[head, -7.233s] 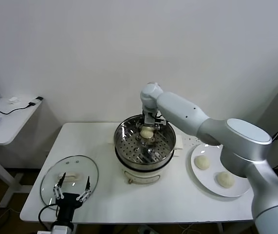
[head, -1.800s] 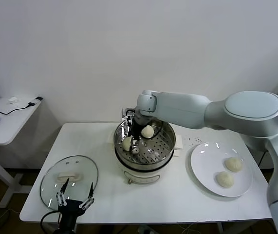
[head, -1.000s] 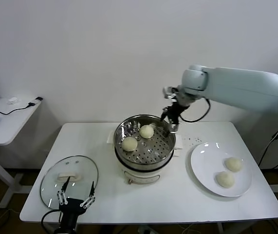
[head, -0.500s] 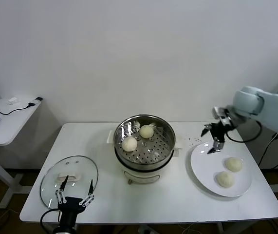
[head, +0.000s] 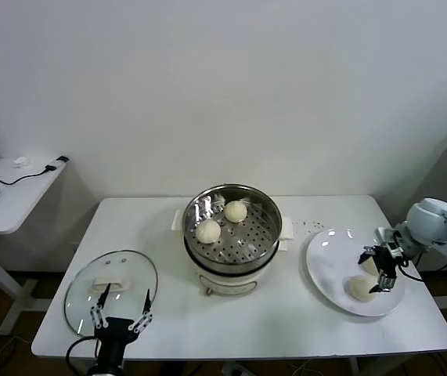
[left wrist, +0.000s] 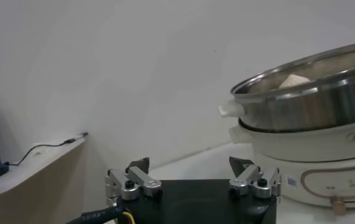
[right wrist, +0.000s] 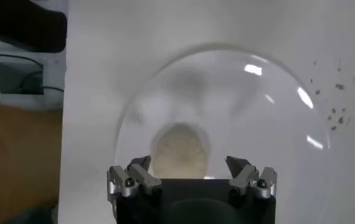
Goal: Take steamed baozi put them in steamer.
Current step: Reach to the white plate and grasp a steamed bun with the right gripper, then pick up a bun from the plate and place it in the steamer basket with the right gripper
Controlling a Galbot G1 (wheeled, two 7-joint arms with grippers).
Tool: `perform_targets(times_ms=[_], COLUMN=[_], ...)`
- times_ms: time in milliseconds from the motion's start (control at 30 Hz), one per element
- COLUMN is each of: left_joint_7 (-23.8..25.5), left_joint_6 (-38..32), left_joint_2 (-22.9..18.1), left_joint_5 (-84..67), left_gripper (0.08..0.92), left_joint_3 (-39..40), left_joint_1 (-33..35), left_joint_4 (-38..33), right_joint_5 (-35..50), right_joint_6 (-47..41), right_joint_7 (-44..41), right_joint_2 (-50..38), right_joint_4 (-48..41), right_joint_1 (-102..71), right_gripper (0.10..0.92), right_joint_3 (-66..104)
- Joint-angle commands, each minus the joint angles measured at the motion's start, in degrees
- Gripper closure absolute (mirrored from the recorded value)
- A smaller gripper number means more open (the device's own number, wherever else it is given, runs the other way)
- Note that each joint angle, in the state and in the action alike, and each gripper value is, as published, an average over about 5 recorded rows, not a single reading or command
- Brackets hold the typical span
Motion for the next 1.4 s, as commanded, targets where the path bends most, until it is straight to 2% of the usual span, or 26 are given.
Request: perform_targets(times_ms=[33, 600, 1000, 1300, 1400], left_joint_7=[0.0, -0.1, 0.0, 0.0, 0.0], left_joint_6=[-0.1, 0.1, 0.2, 0.1, 0.1], left_joint_2=[-0.2, -0.3, -0.2, -0.2, -0.1], left_joint_5=[0.1, 0.3, 0.6, 0.8, 0.8], left_gripper=[0.177, 0.177, 0.177, 0.177, 0.177], left_joint_3=[-0.2, -0.2, 0.3, 0.4, 0.4], left_joint_1=[0.3, -0.2, -0.3, -0.2, -0.1], left_joint_4=[0.1, 0.6, 0.8, 1.0, 1.0], right_joint_5=[-4.7, -4.5, -3.3, -2.1, -1.6], right_joint_6=[0.5, 0.0, 0.7, 2.3, 5.9], right_joint_7=[0.4, 0.6, -0.6, -1.6, -2.8], right_joint_2=[1.1, 5.5, 5.2, 4.7, 5.3], right_joint_4=[-3.1, -5.2, -5.8, -5.8, -5.9], right_joint_1=[-8.4, -7.8, -6.9, -4.3, 1.2], right_gripper=[0.203, 0.208, 0.404, 0.440, 0.440], right_joint_3=[6.5, 5.4, 5.0, 4.4, 2.0])
